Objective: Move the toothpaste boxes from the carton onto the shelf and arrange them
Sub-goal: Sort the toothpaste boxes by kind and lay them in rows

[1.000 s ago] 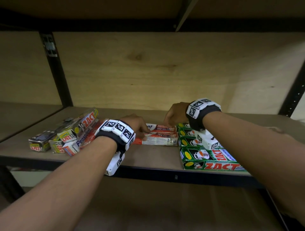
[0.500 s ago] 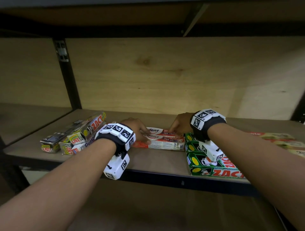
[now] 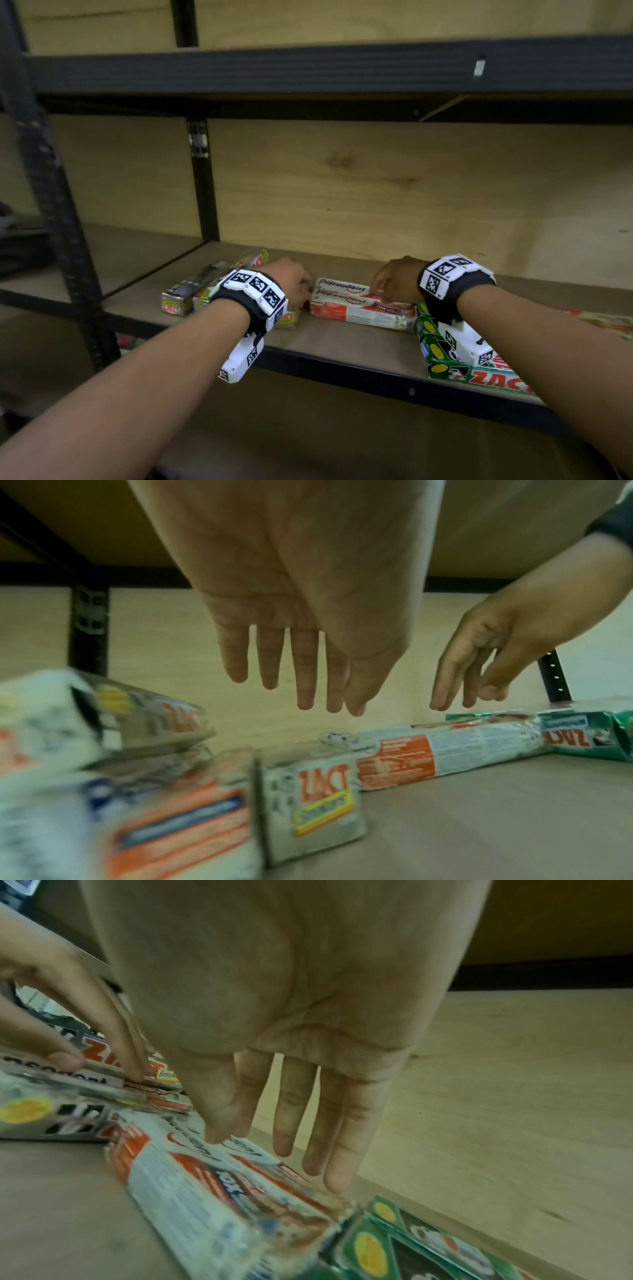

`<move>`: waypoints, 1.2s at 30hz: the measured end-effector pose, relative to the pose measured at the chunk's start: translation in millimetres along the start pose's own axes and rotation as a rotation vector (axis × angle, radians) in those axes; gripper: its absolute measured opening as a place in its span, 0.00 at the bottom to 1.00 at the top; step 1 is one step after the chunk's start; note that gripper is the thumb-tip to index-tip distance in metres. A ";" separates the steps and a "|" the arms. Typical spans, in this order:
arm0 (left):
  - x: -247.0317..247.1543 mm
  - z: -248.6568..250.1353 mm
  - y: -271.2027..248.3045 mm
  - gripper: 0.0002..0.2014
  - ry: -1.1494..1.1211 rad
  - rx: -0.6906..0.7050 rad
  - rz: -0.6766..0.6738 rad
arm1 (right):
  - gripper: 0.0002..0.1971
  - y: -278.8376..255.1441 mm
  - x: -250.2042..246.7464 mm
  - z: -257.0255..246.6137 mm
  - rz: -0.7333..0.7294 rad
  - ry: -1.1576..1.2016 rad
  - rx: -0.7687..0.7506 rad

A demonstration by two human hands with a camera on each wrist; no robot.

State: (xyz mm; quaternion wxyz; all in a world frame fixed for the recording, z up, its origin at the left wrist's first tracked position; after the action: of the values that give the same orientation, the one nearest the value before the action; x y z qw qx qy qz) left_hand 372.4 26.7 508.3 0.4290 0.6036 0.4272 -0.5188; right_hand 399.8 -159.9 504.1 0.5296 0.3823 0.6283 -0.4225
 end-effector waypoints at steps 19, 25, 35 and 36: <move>21.2 -152.7 -76.1 0.30 -0.212 -0.330 0.075 | 0.23 1.7 28.3 -200.6 0.050 0.009 -0.304; 26.6 -173.1 -69.8 0.18 -0.328 -0.442 0.193 | 0.31 17.5 56.9 -208.5 0.109 0.033 -0.291; 42.0 -206.0 -65.6 0.20 -0.620 -0.598 0.330 | 0.29 24.7 68.3 -204.2 0.139 0.040 -0.257; 46.0 -208.0 -65.6 0.24 -0.648 -0.608 0.343 | 0.29 22.7 69.1 -205.5 0.140 0.046 -0.261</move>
State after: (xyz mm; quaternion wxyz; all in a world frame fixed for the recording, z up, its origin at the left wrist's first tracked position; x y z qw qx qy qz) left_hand 367.9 247.4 477.2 0.7767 0.3196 0.2981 -0.4536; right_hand 340.3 42.7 449.9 0.5885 0.3627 0.6616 -0.2905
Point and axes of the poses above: each hand's wrist, its own y-axis towards the middle knuckle, its own x-axis out of the palm, z = x × y, the point moved 10 cm from there along y, towards the middle knuckle, and after that the axes turned 4 degrees about y, right-handed, at the moved point
